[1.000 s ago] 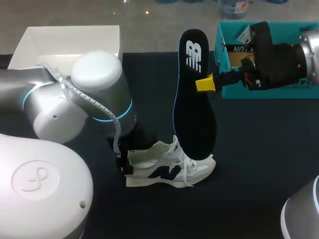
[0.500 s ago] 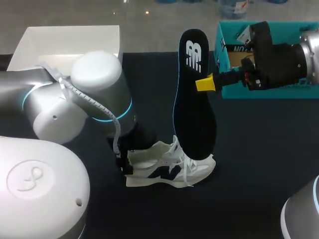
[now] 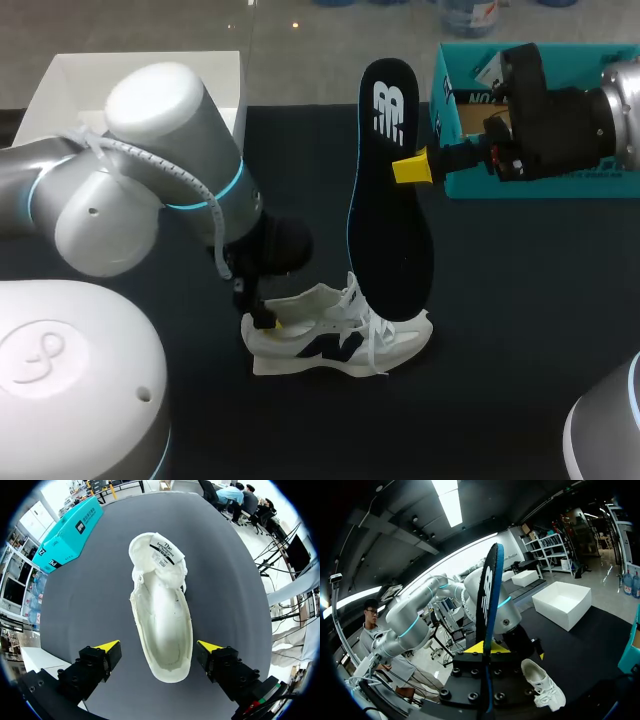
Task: Take the shoe out of the shoebox, open the shoe tongue, remove and reinsert the insole, then place the shoe into the shoebox
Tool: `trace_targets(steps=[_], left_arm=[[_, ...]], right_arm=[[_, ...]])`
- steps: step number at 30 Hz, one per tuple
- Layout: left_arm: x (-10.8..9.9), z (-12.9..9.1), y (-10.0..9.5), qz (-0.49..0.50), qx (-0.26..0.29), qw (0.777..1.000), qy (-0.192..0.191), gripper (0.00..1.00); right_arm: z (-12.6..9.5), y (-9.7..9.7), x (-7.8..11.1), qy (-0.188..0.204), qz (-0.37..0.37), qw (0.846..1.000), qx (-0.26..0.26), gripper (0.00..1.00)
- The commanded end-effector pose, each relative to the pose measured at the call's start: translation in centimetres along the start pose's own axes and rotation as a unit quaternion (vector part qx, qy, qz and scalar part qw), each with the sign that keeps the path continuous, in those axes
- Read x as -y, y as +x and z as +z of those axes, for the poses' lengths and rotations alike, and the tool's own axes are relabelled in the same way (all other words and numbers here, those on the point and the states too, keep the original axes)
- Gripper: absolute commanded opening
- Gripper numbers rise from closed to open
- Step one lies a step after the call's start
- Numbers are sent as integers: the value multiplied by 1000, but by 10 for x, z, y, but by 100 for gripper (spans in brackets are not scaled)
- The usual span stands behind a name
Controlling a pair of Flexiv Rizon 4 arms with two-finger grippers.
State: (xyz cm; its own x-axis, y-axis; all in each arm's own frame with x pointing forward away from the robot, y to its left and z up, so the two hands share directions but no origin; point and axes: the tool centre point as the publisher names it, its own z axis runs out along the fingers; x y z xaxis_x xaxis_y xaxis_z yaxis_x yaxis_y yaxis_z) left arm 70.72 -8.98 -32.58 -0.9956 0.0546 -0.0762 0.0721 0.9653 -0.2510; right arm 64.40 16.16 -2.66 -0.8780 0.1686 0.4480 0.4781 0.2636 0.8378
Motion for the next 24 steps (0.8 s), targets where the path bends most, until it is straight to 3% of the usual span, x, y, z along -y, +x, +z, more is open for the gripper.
trace_targets(steps=[1,11,18,19,20,22,23,24], left_arm=[[23,21,-16,-3,-8,1000,-14,100],[57,57,-45,-33,-4,999,-38,100],[65,73,-48,-34,-18,998,-44,100],[64,73,-47,-36,-18,998,-44,80],[63,73,-45,-37,-18,998,-43,51],[60,72,-42,-43,-17,998,-38,12],[58,72,-40,-43,-16,998,-37,0],[57,71,-38,-44,-16,998,-36,0]], right_arm=[[2,-1,0,0,0,1000,0,0],[2,-1,0,0,0,1000,0,0],[2,-1,0,0,0,1000,0,0],[2,-1,0,0,0,1000,0,0],[2,-1,0,0,0,1000,0,0],[2,-1,0,0,0,1000,0,0],[2,-1,0,0,0,1000,0,0],[2,-1,0,0,0,1000,0,0]])
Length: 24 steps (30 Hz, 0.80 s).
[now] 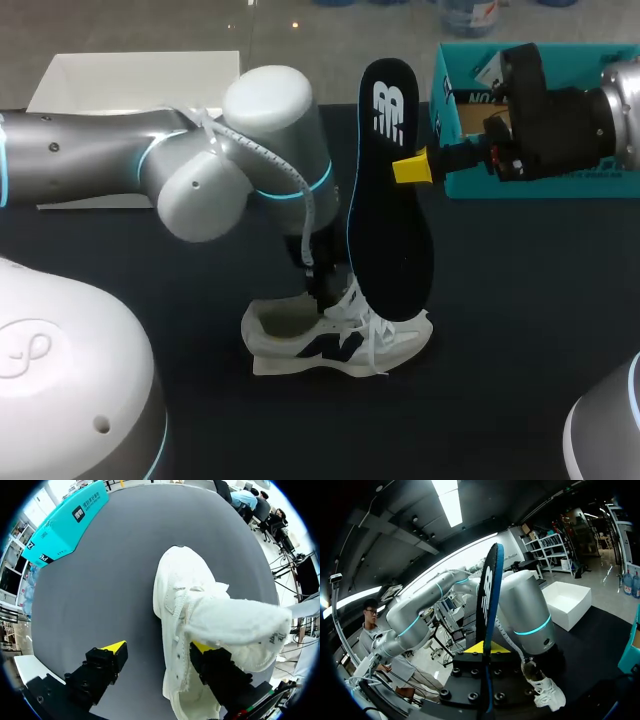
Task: Take the shoe out of the shoebox, open the shoe tongue, remove and reinsert the insole, then place the shoe into the shoebox
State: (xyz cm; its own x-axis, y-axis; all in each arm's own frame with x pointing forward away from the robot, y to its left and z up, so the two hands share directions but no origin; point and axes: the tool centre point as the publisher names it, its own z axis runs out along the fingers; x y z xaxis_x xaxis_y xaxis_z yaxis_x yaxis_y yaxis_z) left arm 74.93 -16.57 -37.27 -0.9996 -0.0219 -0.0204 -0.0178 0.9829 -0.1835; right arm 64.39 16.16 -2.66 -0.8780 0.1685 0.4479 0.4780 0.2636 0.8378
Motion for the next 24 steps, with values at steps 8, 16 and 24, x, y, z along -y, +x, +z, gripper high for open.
trace_targets(steps=[8,16,24], left_arm=[[-7,4,10,-5,4,1000,2,0],[-7,4,10,-5,4,1000,2,0],[-7,4,10,-5,4,1000,2,0]], right_arm=[[2,-1,0,0,0,1000,0,0],[2,-1,0,0,0,1000,0,0],[2,-1,0,0,0,1000,0,0]])
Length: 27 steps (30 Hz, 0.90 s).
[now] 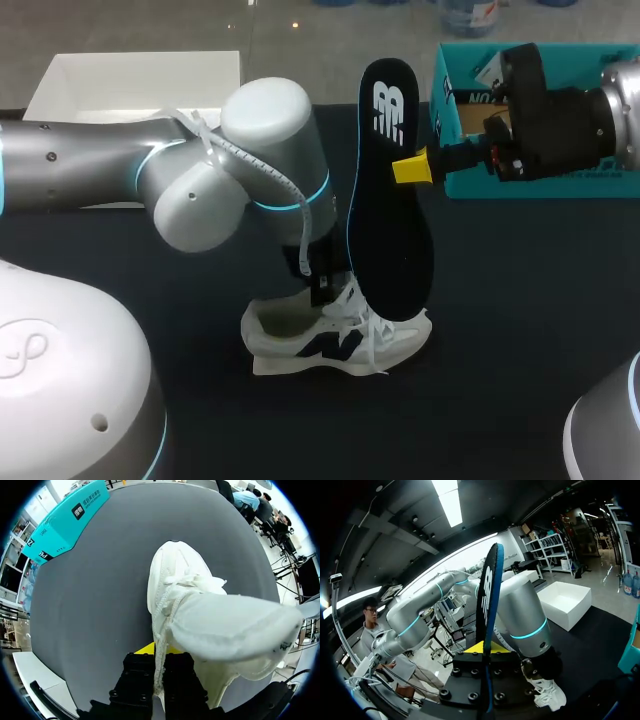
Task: Take the shoe out of the shoebox, open the shoe tongue, remove and reinsert the insole, then place the shoe into the shoebox
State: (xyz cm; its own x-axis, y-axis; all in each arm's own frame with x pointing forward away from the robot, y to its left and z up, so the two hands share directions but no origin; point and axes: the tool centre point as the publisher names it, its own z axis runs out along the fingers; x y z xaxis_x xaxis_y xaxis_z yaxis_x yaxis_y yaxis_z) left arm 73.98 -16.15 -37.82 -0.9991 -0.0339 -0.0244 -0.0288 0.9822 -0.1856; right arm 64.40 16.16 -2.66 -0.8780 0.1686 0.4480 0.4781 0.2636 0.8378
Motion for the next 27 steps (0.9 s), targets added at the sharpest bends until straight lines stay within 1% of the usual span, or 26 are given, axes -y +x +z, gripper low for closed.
trace_targets(steps=[1,19,22,23,25,26,27], left_arm=[[-1,0,1,0,1,1000,1,0],[-1,0,1,0,1,1000,1,0],[-5,-17,-7,82,-41,995,24,0],[-5,-19,-9,109,-56,992,23,0],[-6,-24,-17,179,-108,978,21,0],[-7,-24,-20,218,-144,965,30,0],[-8,-25,-24,235,-161,958,29,0]], right_arm=[[2,-1,0,0,0,1000,0,0],[2,-1,0,0,0,1000,0,0],[2,-1,0,0,0,1000,0,0],[2,-1,0,0,0,1000,0,0],[2,-1,0,0,0,1000,0,0],[2,-1,0,0,0,1000,0,0],[2,-1,0,0,0,1000,0,0]])
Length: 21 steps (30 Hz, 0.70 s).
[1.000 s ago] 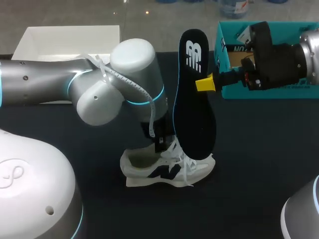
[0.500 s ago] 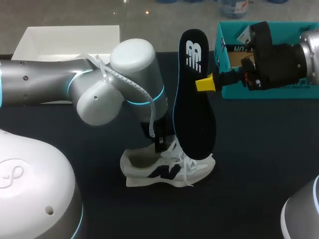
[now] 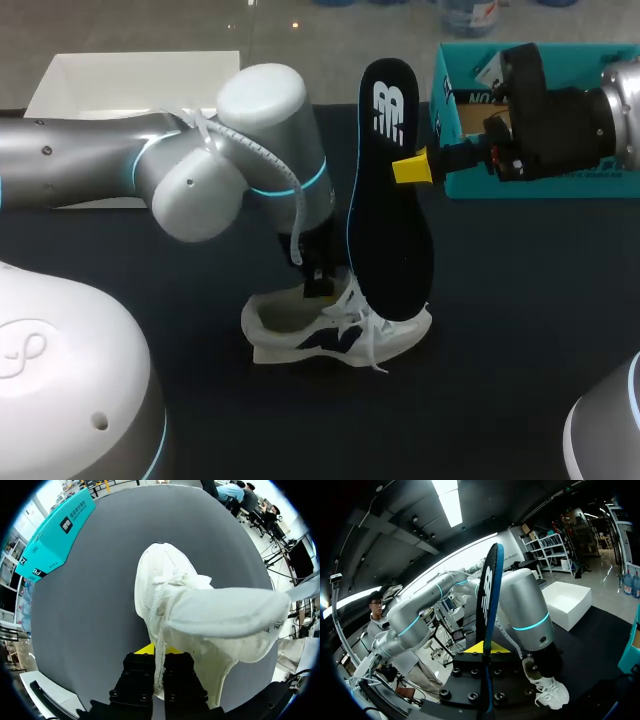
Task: Take the shoe out of the shoebox, open the shoe tongue, remove and reinsert the insole, then place the shoe into the shoebox
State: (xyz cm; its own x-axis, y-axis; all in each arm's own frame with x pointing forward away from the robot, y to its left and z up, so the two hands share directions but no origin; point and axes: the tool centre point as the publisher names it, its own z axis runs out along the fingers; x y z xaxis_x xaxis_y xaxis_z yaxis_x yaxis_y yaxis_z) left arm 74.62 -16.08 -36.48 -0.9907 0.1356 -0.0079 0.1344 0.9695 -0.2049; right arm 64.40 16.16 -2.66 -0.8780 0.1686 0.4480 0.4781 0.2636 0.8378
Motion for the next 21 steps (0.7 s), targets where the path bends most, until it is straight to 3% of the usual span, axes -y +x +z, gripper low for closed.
trace_targets(steps=[1,2,5,6,8,9,13,14,21], left_arm=[[-13,-11,-18,190,-170,967,16,0],[-14,-10,-21,213,-189,958,36,0],[-16,-10,-26,306,-239,921,35,0],[-16,-10,-28,352,-261,899,26,0],[-13,-12,-29,403,-269,874,31,0],[-12,-15,-28,450,-277,849,26,0],[-11,-30,-23,558,-275,781,49,0],[-10,-35,-24,565,-266,778,66,0],[-10,-35,-24,565,-266,778,66,0]], right_arm=[[2,-1,0,0,0,1000,0,0],[2,-1,0,0,0,1000,0,0],[2,-1,0,0,0,1000,0,0],[2,-1,0,0,0,1000,0,0],[2,-1,0,0,0,1000,0,0],[2,-1,0,0,0,1000,0,0],[2,-1,0,0,0,1000,0,0],[2,-1,0,0,0,1000,0,0],[2,-1,0,0,0,1000,0,0]])
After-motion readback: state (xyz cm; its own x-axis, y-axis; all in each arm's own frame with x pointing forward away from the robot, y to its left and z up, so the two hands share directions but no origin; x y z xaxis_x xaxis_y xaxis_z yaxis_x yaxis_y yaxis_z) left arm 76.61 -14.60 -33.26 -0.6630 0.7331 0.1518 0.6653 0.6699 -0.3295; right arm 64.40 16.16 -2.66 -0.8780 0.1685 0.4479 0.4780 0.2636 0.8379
